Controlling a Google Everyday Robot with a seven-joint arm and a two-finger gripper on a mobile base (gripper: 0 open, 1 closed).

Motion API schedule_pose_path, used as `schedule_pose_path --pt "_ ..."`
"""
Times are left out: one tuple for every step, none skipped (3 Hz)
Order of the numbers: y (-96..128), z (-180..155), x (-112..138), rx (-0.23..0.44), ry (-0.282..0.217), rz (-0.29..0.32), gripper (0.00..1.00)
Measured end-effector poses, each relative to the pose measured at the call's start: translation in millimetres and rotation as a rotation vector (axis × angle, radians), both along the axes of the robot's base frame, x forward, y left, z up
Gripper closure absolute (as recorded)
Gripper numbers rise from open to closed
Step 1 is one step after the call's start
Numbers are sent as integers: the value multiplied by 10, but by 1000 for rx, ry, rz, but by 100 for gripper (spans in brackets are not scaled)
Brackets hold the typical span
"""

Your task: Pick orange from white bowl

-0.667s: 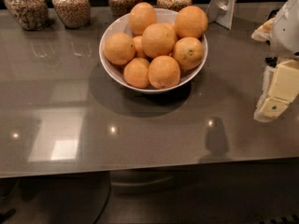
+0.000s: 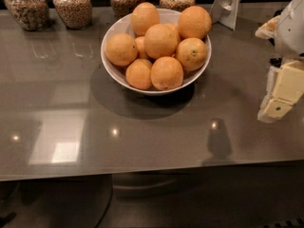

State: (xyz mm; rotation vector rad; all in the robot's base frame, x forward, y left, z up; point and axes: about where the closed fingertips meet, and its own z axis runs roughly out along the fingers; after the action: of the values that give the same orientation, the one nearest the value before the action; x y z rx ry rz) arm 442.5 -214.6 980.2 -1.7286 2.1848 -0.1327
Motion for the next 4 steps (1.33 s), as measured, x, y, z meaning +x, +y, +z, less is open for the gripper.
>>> schedule_pose_path --pt "-6 23 144 28 -99 65 0" --pt "-23 152 512 84 -258 170 0" --pt "-39 260 887 134 -352 288 0" --pt "-46 384 1286 134 -398 387 0"
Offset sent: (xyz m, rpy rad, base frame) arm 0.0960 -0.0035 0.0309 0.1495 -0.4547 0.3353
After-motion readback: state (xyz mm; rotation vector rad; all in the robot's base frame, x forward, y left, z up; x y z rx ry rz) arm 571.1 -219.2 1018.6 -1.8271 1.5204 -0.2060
